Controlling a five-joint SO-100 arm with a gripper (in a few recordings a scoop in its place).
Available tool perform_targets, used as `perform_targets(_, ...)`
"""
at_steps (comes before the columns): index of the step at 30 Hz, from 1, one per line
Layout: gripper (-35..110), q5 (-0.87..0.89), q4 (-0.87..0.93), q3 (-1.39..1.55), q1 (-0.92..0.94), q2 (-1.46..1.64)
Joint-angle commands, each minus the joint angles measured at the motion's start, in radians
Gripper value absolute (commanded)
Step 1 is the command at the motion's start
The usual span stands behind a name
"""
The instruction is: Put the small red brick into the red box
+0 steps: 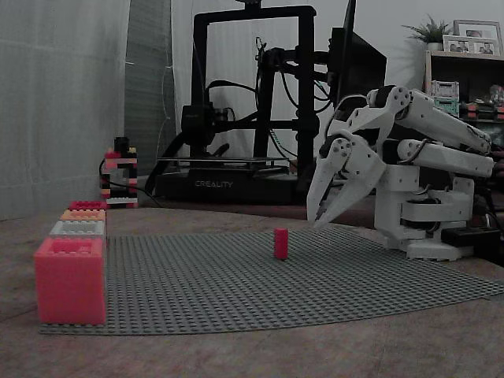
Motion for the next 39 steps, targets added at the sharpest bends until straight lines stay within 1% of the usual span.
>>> perform_targets(1, 0, 0.005, 0.021, -0.003, -0.006, 0.014)
perform_targets(19, 0, -0.005, 0.017, -0.003, -0.006, 0.014)
perform_targets(22, 0, 0.014, 0.006, -0.060, 0.003, -0.002)
perform_targets(24, 0, 0.063, -0.040, -0.150, 0.018, -0.077)
perform_targets(27, 1, 0.092, -0.164, -0.293, 0.038, -0.279)
perform_targets(30, 9, 0.092, -0.187, -0.436, 0.040, -0.466)
perform_targets(34, 16, 0.081, -0.130, -0.627, 0.044, -0.715)
perform_targets(39, 18, 0.034, 0.054, -0.839, 0.048, -1.003)
